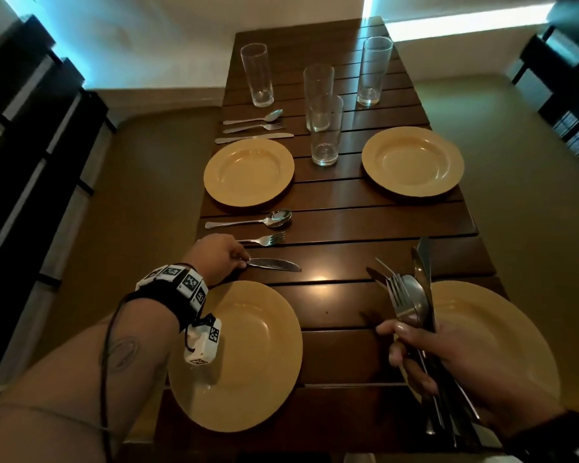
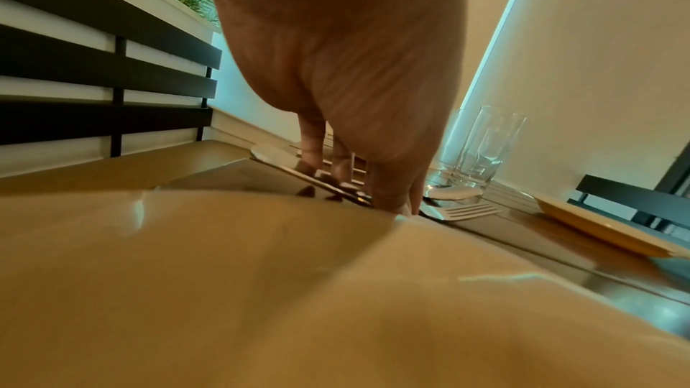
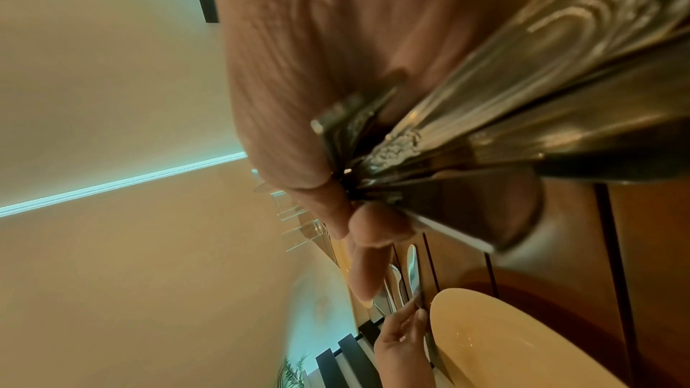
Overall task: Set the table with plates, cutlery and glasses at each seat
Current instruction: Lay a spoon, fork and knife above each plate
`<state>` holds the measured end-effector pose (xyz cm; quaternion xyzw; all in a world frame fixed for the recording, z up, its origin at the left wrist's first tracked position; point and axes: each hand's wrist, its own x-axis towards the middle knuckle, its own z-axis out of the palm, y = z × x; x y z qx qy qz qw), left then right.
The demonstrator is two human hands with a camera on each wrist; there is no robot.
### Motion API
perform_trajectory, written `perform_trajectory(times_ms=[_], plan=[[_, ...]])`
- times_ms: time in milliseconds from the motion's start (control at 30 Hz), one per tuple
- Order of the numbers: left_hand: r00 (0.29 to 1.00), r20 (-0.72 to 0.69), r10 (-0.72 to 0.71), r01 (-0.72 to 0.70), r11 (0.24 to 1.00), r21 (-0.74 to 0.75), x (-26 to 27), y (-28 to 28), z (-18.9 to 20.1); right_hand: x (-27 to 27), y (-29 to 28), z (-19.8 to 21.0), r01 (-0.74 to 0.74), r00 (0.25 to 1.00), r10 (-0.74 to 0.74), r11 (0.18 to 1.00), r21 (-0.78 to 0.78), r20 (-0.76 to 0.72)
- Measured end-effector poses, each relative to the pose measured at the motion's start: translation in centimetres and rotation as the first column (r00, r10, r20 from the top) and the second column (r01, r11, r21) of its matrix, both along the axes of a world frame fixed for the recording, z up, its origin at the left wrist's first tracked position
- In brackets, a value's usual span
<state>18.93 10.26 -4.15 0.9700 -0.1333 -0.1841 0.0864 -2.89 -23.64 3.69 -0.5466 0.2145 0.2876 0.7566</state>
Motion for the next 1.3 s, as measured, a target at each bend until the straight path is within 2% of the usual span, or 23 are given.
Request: perform_trajectory(times_ms=[200,1300], plan=[[0.998,0.031,-0.052,0.052,0.999,0.004,-0.3,0.0,-0.1,0.7,0.3,-0.5,-0.023,1.000,0.023,0.998,0.058,-0.006],[0.997,0.066,0.049,-0.049,0.999,-0.005,-0.8,0.0,-1.2,0.2,-0.5,-0.9,-0.035,0.998,0.030,0.995,0.098,0.051]])
